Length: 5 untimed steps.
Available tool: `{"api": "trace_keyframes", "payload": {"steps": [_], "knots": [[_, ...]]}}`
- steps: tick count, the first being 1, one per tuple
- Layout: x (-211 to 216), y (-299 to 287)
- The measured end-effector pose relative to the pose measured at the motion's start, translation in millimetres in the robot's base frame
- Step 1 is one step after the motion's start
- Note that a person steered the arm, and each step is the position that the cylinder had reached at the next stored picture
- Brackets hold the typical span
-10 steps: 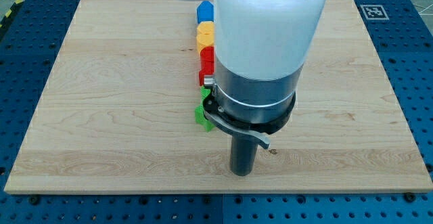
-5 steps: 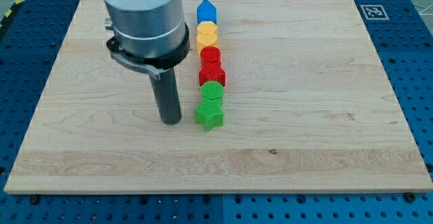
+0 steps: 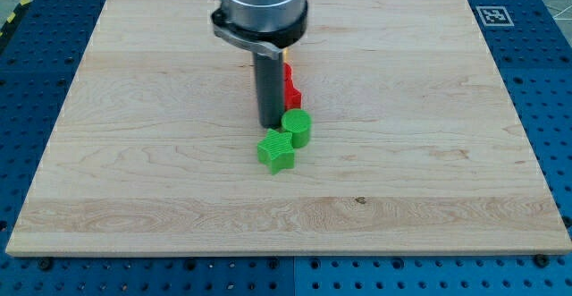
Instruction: Push the green circle to the bottom right
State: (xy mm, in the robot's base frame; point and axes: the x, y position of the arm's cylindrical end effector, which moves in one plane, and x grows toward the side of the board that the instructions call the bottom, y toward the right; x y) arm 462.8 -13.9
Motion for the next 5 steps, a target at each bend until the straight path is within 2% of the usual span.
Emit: {"api": "trace_keyframes", "payload": {"steps": [2,5], "knots": [[28,56],[72,102]]}}
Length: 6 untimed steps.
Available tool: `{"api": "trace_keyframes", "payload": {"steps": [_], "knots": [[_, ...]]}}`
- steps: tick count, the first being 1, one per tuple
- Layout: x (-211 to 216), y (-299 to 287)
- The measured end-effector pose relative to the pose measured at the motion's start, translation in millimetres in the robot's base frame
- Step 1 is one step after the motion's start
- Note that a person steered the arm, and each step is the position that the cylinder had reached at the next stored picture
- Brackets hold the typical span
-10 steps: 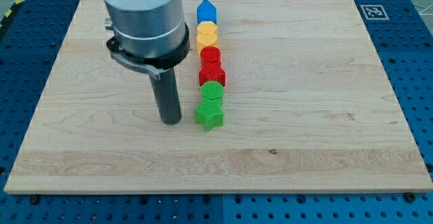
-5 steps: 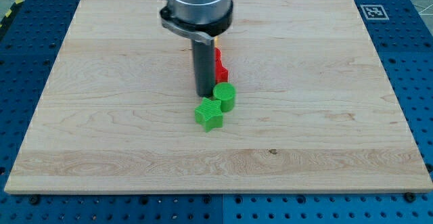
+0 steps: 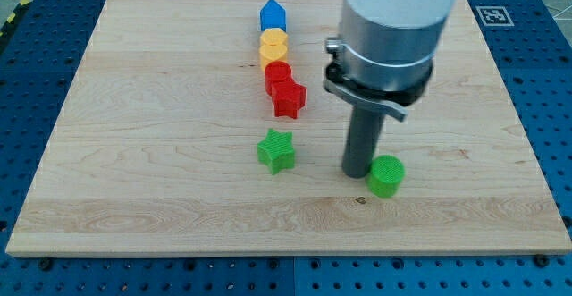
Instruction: Push the green circle to the bottom right
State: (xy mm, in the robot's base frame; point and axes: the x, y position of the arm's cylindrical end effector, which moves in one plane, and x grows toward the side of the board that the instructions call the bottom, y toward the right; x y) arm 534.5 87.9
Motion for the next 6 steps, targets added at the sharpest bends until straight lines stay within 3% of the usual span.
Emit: {"api": "trace_keyframes", "payload": {"steps": [3,6], "knots": [[38,25],[43,105]]}}
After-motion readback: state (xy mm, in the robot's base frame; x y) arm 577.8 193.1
